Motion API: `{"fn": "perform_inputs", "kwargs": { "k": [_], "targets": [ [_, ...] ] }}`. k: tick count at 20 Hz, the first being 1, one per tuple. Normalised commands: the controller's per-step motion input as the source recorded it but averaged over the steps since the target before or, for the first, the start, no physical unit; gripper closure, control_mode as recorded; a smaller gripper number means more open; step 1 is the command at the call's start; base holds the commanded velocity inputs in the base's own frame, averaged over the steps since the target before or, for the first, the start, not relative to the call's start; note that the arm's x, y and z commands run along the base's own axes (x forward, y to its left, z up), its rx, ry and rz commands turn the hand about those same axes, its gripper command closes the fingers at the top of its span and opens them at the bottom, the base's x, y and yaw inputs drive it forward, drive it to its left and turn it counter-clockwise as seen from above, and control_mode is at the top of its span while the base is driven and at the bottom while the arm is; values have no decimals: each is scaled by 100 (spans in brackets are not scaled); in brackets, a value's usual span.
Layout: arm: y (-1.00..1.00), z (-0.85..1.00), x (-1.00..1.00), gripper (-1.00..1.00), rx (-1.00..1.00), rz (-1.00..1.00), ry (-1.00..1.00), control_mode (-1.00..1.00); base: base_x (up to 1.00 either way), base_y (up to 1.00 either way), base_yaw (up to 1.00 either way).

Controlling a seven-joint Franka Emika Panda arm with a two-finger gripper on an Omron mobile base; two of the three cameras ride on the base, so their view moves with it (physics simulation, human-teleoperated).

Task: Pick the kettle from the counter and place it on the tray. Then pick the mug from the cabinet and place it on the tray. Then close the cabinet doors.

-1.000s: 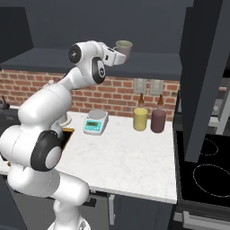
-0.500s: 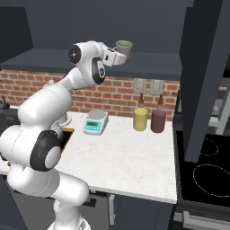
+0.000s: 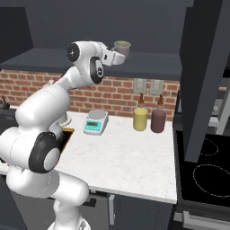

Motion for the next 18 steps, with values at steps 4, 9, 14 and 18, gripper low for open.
{"fn": "perform_inputs", "kwargs": {
  "k": [4,9,14,18],
  "targets": [
    [1,0,-84,100,0,2,-9,-100,0,0,0],
    [14,0,-100,100,-8,13,-9,-100,0,0,0],
    [30,12,-98,100,-17,18,-5,-100,0,0,0],
    [30,27,-83,100,-21,23,0,-100,0,0,0]
  ]
}}
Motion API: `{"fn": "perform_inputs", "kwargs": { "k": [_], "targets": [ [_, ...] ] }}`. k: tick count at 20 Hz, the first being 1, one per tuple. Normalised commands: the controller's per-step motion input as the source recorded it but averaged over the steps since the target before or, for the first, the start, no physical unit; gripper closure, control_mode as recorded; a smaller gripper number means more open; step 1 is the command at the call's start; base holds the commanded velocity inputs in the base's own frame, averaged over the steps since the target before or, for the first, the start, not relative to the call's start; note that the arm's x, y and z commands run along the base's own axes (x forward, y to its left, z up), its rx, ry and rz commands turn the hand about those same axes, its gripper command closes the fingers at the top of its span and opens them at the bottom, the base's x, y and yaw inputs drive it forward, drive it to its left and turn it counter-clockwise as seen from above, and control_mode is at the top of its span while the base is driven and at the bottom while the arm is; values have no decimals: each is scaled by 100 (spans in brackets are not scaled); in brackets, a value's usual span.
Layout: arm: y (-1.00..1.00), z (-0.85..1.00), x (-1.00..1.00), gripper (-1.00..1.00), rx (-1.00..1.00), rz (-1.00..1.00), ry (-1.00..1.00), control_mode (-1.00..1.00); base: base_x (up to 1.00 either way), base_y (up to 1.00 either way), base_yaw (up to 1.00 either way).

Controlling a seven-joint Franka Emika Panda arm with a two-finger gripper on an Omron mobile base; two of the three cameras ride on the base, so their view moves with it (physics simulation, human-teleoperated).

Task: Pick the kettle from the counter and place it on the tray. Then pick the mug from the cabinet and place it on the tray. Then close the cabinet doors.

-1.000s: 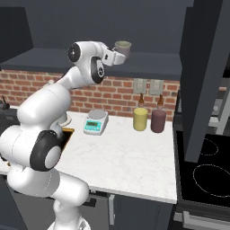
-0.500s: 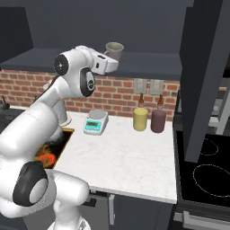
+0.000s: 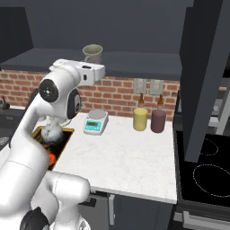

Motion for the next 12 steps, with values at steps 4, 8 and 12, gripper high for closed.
{"fn": "perform_inputs", "kwargs": {
  "k": [4,8,12],
  "targets": [
    [-5,22,-51,100,-20,33,-7,-100,0,0,0],
    [-5,2,-57,100,-20,47,-1,-100,0,0,0],
    [5,-11,-61,100,-19,58,0,-100,0,0,0]
  ]
}}
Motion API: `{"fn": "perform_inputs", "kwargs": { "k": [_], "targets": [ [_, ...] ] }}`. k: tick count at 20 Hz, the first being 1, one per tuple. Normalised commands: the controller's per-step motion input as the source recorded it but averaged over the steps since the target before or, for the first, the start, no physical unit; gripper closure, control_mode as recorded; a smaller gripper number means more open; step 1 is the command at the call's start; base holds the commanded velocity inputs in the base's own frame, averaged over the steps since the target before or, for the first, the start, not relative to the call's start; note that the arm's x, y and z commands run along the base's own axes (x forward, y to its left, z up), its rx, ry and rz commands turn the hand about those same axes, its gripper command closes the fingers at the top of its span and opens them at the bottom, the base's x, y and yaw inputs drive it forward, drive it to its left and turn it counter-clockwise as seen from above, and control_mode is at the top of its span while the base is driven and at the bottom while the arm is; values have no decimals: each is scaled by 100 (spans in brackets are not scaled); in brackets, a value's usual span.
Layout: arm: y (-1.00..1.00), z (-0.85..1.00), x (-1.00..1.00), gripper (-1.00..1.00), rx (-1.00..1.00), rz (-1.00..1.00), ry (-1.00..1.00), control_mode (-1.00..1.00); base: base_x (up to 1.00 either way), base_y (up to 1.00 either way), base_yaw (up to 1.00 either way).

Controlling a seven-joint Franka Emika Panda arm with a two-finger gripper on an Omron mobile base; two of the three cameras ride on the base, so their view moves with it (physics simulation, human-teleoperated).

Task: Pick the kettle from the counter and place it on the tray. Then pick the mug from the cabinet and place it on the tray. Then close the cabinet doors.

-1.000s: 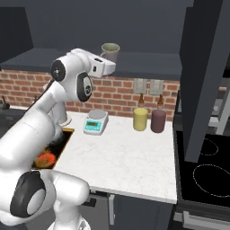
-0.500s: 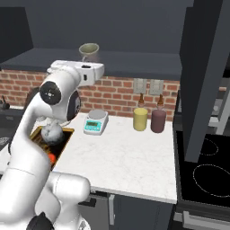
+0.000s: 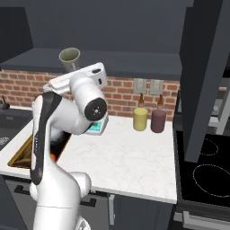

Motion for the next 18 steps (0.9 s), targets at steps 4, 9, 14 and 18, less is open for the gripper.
{"fn": "perform_inputs", "kwargs": {
  "k": [4,9,14,18],
  "targets": [
    [27,-42,-49,100,-14,63,1,-100,0,0,0],
    [48,-51,-18,100,-9,59,6,-100,0,0,0],
    [68,-69,17,100,-6,39,12,-100,0,0,0],
    [64,-82,37,100,-6,26,13,-100,0,0,0]
  ]
}}
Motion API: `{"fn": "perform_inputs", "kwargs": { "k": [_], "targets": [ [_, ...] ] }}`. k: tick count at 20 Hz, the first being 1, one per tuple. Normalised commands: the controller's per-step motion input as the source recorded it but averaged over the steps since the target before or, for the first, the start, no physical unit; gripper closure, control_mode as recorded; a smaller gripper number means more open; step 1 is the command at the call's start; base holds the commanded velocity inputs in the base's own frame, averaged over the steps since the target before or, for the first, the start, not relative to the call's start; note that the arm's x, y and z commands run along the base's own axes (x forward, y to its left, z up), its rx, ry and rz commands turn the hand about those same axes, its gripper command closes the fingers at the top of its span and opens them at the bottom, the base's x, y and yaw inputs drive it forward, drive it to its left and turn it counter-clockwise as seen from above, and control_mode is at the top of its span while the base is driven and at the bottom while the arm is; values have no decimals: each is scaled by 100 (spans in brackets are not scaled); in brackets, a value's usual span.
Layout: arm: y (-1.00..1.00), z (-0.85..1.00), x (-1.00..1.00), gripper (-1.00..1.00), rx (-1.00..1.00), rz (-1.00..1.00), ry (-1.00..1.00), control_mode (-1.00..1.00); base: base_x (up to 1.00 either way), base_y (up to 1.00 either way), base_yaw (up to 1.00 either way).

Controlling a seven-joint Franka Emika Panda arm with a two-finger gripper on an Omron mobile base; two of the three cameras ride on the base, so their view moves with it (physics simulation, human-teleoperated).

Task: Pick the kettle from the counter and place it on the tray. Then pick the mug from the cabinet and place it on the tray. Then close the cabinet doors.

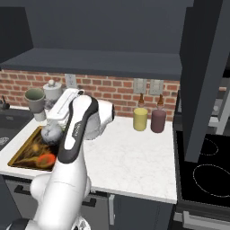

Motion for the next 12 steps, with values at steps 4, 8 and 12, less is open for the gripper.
{"fn": "perform_inputs", "kwargs": {
  "k": [4,8,12],
  "targets": [
    [40,-87,23,100,-7,22,8,-100,0,0,0],
    [20,-78,1,100,-1,15,1,-100,0,0,0],
    [11,-68,0,100,0,13,0,-100,0,0,0]
  ]
}}
